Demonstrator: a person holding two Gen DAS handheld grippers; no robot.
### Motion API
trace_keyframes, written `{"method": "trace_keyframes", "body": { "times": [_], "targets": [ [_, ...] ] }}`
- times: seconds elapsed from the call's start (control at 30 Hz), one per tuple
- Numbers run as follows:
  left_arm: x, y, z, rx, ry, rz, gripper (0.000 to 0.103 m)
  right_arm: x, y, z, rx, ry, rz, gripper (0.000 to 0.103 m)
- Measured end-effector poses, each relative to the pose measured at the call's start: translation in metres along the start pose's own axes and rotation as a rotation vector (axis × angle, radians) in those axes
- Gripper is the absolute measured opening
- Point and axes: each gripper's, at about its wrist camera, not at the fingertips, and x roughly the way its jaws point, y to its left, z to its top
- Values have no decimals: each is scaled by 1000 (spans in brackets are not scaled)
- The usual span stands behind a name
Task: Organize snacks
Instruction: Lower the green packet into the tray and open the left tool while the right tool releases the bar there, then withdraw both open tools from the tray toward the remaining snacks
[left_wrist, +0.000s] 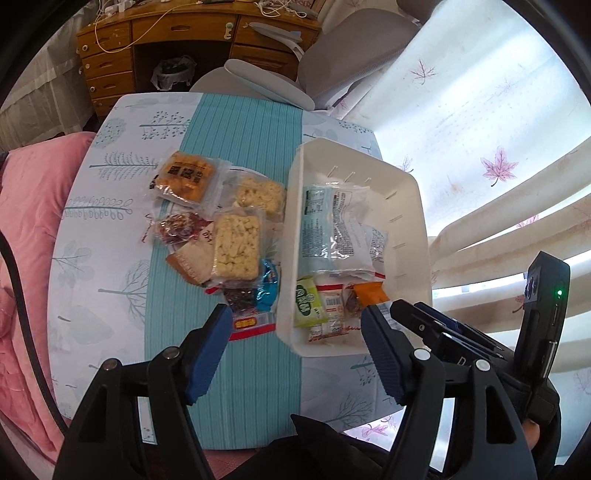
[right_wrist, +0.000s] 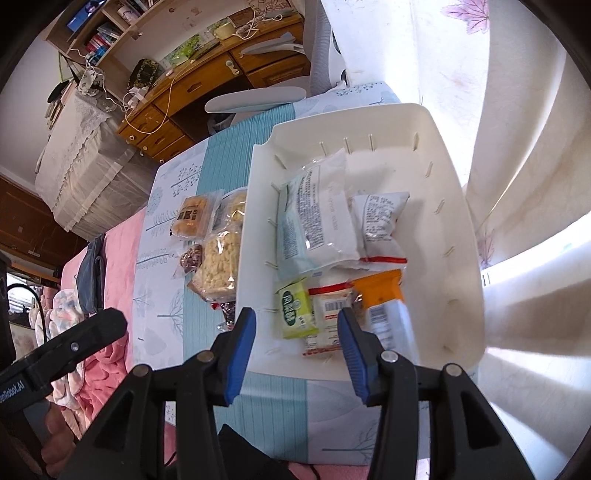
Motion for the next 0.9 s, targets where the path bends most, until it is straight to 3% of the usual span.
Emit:
{"method": "trace_keyframes", "body": {
  "times": [0.1, 0.47, 0.6, 0.9],
  "targets": [
    [-8, 17, -2, 7, 2, 0, 71, 3, 12, -7, 19, 0, -1, 59],
    [-41, 81, -2, 85, 23, 43, 71, 16, 60, -35, 148, -25, -12, 61],
    [-48, 104, 0, 114, 35, 60, 72, 21, 78, -48, 201, -50, -16, 67],
    [-53, 145, 6, 244, 64, 76, 72, 42, 104, -82, 353, -85, -53, 70]
  ]
}}
